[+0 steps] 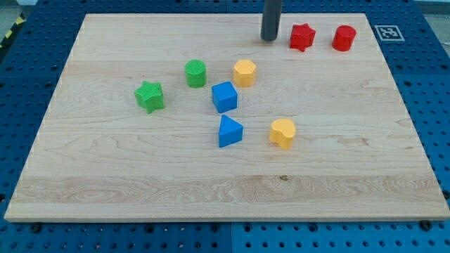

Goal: Move the red star to the bottom left of the red circle

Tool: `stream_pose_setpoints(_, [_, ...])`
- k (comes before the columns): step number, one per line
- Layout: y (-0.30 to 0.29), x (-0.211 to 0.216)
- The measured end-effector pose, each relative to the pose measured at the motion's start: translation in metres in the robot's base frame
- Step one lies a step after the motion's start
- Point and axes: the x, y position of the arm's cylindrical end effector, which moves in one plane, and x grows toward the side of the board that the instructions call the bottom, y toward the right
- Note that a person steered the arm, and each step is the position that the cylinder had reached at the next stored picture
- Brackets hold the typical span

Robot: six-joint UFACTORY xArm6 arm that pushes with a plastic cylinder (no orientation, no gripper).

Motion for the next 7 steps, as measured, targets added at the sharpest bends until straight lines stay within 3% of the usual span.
stream_pose_setpoints(1, [0.051, -0.022])
stream_pose_setpoints(2, [0.071, -0.01])
stream_pose_setpoints(5, [0.069, 0.054])
stream_pose_setpoints(7, [0.098, 0.112])
